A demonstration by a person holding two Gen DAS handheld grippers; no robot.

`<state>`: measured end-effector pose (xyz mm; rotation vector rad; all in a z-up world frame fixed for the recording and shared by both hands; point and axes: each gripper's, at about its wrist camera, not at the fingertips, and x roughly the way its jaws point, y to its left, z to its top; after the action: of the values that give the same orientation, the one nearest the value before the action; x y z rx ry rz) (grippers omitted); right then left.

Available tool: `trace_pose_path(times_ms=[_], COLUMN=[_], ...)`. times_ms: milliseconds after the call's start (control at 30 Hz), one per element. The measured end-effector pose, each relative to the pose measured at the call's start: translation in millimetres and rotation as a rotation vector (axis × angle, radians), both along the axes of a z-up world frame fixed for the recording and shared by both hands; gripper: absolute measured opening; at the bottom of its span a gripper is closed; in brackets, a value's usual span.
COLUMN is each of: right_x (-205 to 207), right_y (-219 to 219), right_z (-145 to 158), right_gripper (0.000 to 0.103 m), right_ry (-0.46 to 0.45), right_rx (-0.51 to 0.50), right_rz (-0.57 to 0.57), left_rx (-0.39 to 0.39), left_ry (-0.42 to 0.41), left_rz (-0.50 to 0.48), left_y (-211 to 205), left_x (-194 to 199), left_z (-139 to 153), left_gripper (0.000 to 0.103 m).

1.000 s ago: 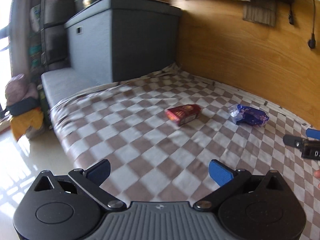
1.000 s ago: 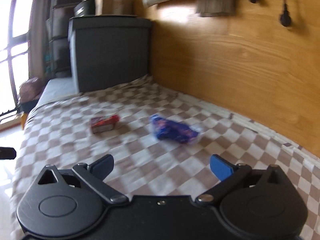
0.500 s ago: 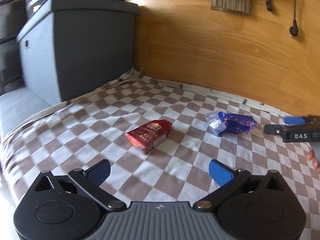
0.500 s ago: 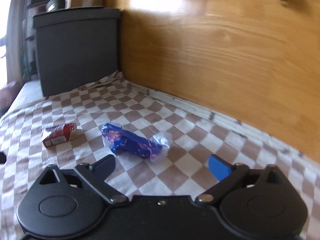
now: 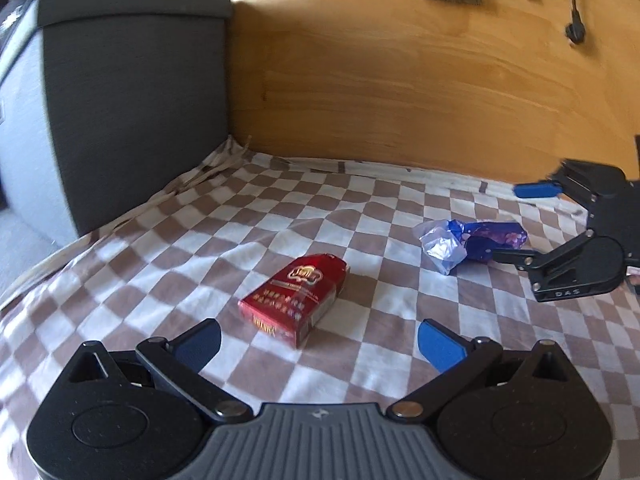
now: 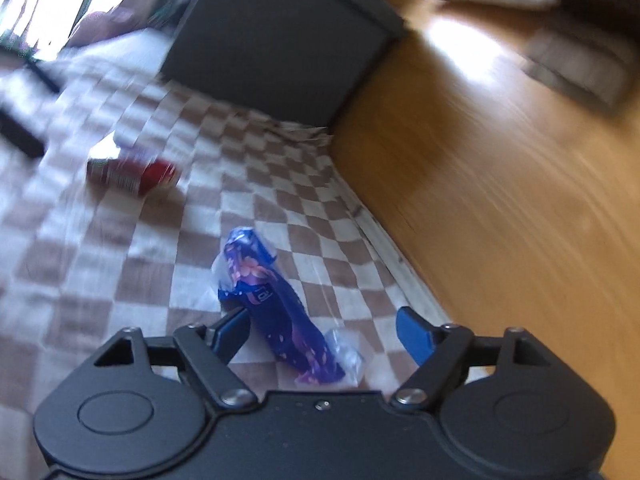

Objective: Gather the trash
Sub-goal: 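Grasp the blue snack bag with right tool while left tool grasps red Yunyan pack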

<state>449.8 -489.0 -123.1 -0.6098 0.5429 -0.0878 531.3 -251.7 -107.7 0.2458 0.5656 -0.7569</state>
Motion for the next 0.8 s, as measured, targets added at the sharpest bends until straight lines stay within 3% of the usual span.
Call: trace_pose_path(times_ms=[200,300,400,433,467,633,800], right_x=[23,24,22,22,22,7,-11], right_y=[6,5,1,-1,-4,-18,-27], right_z=[-21,-24,-20,-16,-13,9,30], right_gripper=[0.048,0.037,0.018,0.006,0.003,0.002,0.002], right_ry=[0.091,0.105,0.091,0.088,0.083,0.052,0.030], right_rx=[-0.122,-0.104,-0.036,-0.005,0.031,0.228,0.403], right_rz=[0.026,0.005,-0.027,-0.048,-0.070,-0.135,-0.165], left_rx=[0.056,0.080,0.097,0.097,0.097,0.078,0.102], left_ry=[-0.002,-0.001,-0.013,-0.011,-0.006,0.011,0.095], left_rz=[-0.030,-0.036,-0.030,-0.029,-0.029,-0.048,-0.062], left_y=[-19,-26,-31,-32,-34,-40,-50], left_x=[27,39,47,50,53,69,75], left_z=[-7,-12,-18,-20,-22,-26,-33], left_gripper=[0.103,0.103,0.103,0.103,0.103,0.103,0.103])
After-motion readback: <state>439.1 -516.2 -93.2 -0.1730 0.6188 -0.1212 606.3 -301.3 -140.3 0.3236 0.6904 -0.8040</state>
